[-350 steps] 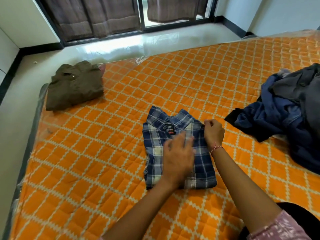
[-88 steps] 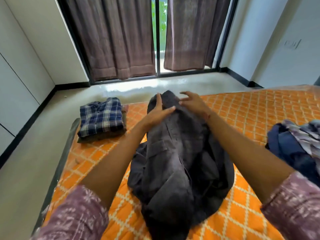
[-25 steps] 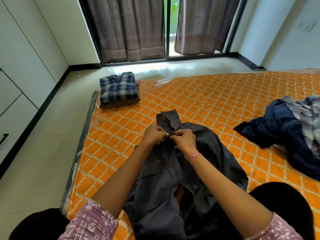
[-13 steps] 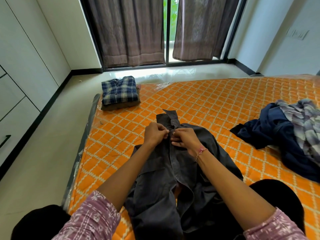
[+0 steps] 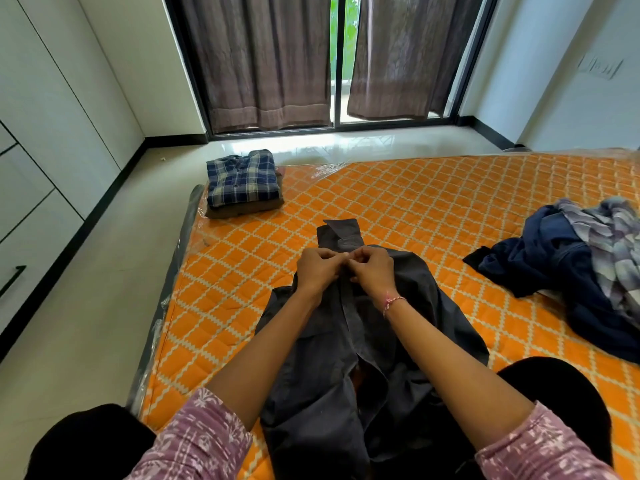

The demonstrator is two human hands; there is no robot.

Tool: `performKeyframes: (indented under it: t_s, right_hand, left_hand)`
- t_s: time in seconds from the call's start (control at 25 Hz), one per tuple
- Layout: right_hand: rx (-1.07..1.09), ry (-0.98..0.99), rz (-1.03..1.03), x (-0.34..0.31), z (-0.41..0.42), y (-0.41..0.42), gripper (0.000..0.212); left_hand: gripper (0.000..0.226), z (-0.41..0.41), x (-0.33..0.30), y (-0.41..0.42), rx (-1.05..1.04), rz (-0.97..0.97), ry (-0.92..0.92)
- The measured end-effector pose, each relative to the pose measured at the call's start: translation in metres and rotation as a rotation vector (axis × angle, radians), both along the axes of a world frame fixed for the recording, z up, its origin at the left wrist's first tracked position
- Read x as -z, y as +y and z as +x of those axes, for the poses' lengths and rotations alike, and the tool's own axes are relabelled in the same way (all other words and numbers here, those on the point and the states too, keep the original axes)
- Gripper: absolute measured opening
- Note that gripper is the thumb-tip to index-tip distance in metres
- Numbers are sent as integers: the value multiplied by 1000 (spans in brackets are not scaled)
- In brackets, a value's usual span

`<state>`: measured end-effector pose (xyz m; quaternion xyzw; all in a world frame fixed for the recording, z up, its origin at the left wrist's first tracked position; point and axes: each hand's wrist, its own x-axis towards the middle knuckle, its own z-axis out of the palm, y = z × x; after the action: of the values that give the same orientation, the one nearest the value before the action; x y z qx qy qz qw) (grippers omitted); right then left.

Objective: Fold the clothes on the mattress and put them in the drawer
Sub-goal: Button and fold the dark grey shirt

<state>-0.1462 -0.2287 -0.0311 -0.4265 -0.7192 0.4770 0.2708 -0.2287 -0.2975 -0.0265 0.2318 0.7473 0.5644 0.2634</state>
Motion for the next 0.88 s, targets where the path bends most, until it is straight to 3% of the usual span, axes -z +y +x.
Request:
performKeyframes:
  t_s: [0.12,0.28,0.36,0.6,0.64,0.72,0.8,0.88]
  right_hand:
    - [33,-102,196,-1,-4,-7,8]
    - [-37,35,-168,-7,-3,0,16]
    - [-61,24,-197,-9,-2,5,19]
    - [-36,-152,225,1,-7,1,10]
    - [-33,-111,155,0,-9,2,12]
    - [-41,63,-178,-5,-9,5,18]
    - [-88,170,-520,-10,-6,9,20]
    - [-112,181,-707,-8,-4,12,18]
  left_hand:
    - [20,2,5,3,-96,15,-142]
    - [23,-2,7,5,-107,72,-320]
    - [23,-5,4,4,-35,81,-341]
    - [20,-16,1,9,-25,-31,-393]
    - [20,-17,3,11,-33,-7,-465]
    - [20,-17,6,10,-28,78,-575]
    - [22,-19,12,7,26,127,-566]
    - [22,-21,13,2,107,116,-486]
